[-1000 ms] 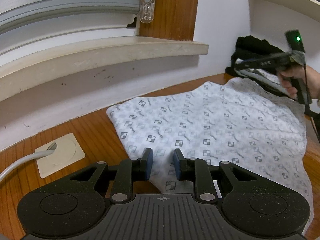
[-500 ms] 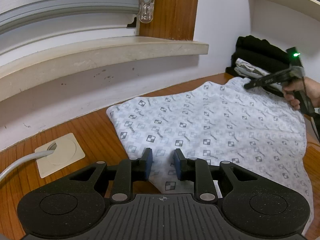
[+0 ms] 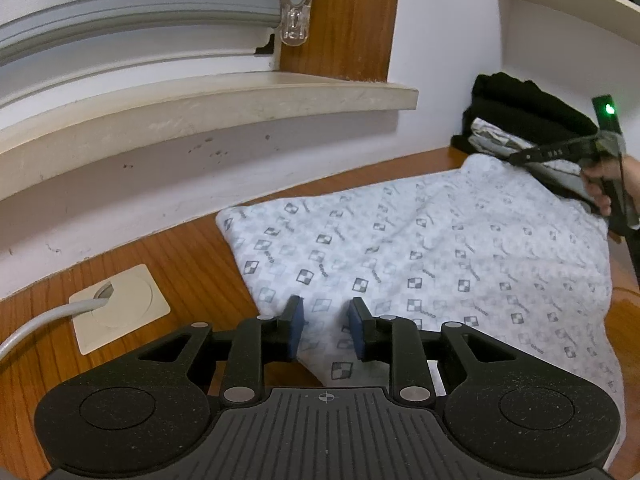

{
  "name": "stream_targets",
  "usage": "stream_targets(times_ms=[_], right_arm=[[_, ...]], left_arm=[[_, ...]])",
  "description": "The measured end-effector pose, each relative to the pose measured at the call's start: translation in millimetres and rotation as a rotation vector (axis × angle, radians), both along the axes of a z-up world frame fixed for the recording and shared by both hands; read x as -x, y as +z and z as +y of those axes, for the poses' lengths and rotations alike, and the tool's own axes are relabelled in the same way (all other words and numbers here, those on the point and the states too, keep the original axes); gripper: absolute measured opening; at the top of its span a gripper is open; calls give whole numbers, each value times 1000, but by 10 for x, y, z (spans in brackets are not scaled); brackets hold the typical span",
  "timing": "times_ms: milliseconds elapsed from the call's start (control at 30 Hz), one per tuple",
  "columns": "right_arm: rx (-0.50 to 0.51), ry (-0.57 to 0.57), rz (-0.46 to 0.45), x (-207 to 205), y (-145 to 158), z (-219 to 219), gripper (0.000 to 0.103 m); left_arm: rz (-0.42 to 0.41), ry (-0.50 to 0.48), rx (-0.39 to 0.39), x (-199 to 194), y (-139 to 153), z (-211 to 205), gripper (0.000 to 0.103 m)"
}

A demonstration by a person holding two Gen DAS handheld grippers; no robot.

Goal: Fold clothes

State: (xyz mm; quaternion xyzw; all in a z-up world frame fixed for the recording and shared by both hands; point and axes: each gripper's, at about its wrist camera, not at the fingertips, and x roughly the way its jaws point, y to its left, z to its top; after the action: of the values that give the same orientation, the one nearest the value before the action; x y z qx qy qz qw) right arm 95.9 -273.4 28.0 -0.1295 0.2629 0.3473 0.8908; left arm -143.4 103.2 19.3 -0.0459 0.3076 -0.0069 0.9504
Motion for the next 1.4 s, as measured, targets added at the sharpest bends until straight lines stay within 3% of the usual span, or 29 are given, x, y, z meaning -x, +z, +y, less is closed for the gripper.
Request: stream_targets(times_ms=[133,400,433,467,533,633,767,800,867,1000,1133,1200,1233,1267,1300,1400], right_arm=[[-62,53,3,206,37,-164,52],[-48,104,96,555,-280,-801,52],[-57,105,94,566,-306,-856,49],[-72,106,91,573,-315,-914,24],[-108,86,70,603,-266,-1025,4],[-144,52,64,632,-184,-1199,6],[-132,39,95,549,-191,-1195,24],[-141,22,86,526,-158,-1164,38],[-142,12,49,491,-82,-1034,56],[-149,66,13,468,16,-636,59],[-106,186,30,641,-118,-323,67],[-52,230,43,726,-244,-210,68],[-27,240,49,748,-308,-182,68],[-11,237,49,746,-364,-185,73],[-13,234,53,728,-388,-204,80],[-53,229,84,650,-409,-279,82]], left_arm=[[-5,14,-3,-1,9,1,33],[-4,16,-51,-10,18,-62,35],[-2,17,-43,-12,12,-48,35],[1,19,-33,-15,7,-29,35],[5,21,-17,-21,-1,0,35],[7,20,-24,-21,-4,-8,36],[7,19,-26,-24,-6,-10,36],[8,19,-25,-25,-6,-10,36],[7,20,-29,-22,-6,-17,38],[-9,21,-21,1,7,-8,41],[-49,20,-22,40,53,-10,41],[-67,3,-16,55,76,-21,36],[-73,-12,-16,63,80,-32,28],[-73,-26,-16,64,80,-46,24],[-71,-38,-17,62,78,-60,23],[-64,-35,-21,59,85,-82,23]])
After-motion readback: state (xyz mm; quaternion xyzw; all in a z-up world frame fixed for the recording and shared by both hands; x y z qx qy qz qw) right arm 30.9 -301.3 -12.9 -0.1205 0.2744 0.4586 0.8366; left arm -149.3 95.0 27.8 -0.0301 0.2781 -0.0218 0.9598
